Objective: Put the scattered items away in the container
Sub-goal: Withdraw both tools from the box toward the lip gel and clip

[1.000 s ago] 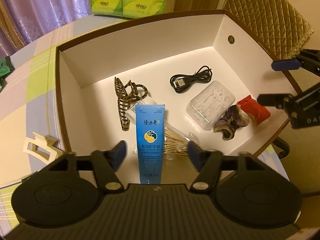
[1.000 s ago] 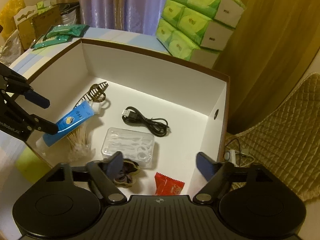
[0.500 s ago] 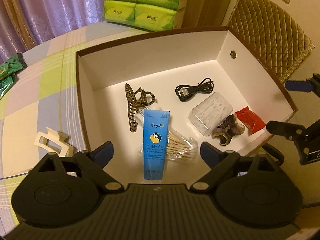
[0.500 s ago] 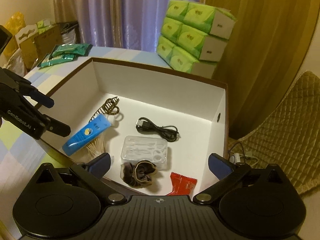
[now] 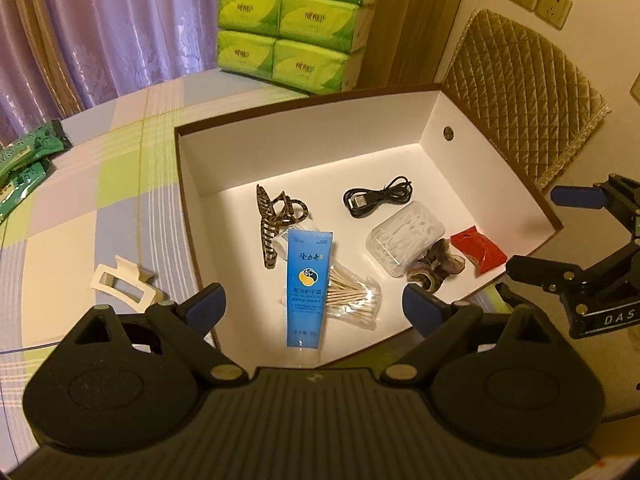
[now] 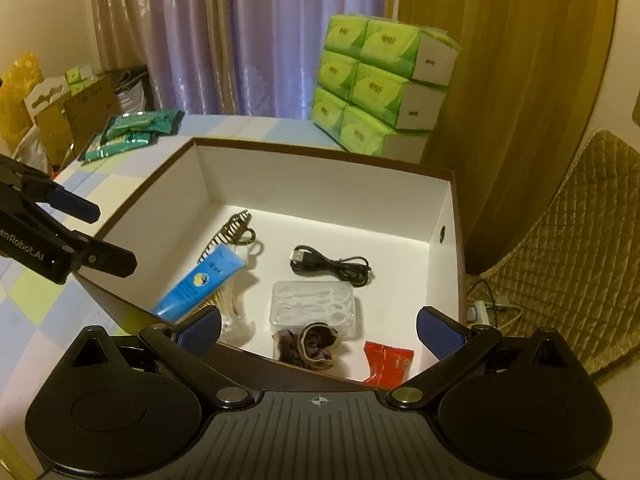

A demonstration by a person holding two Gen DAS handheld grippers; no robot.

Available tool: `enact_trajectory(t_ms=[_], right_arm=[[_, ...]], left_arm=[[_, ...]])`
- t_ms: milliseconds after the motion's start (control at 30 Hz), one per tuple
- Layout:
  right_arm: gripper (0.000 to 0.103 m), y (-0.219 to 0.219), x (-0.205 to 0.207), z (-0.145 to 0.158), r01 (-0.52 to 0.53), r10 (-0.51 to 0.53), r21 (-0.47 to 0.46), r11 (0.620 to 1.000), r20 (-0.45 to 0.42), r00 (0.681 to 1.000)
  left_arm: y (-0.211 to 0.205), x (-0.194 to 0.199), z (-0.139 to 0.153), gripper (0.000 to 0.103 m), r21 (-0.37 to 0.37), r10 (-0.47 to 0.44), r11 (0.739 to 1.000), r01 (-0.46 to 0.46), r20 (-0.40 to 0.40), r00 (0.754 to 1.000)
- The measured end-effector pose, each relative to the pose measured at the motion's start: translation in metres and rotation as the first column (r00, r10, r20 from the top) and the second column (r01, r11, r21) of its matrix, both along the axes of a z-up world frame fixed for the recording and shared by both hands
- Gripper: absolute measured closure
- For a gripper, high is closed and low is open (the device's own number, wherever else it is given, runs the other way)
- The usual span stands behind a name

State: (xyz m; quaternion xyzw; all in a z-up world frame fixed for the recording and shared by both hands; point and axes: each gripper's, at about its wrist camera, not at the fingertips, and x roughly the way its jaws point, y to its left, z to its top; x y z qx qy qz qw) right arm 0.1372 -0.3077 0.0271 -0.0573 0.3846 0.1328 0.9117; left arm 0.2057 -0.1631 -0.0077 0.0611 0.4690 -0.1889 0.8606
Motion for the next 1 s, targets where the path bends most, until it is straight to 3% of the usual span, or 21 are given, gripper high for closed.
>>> enact_trajectory(t_ms=[1000], right_arm=[[0.002,0.070,-0.067,0.019,0.017,-0.019,0.067,0.998,0.027,0.999]], left_arm=[[0.081,-0.080,0.031,0.006,-0.030,0.038,0.999,-0.036,0.055,0.998]])
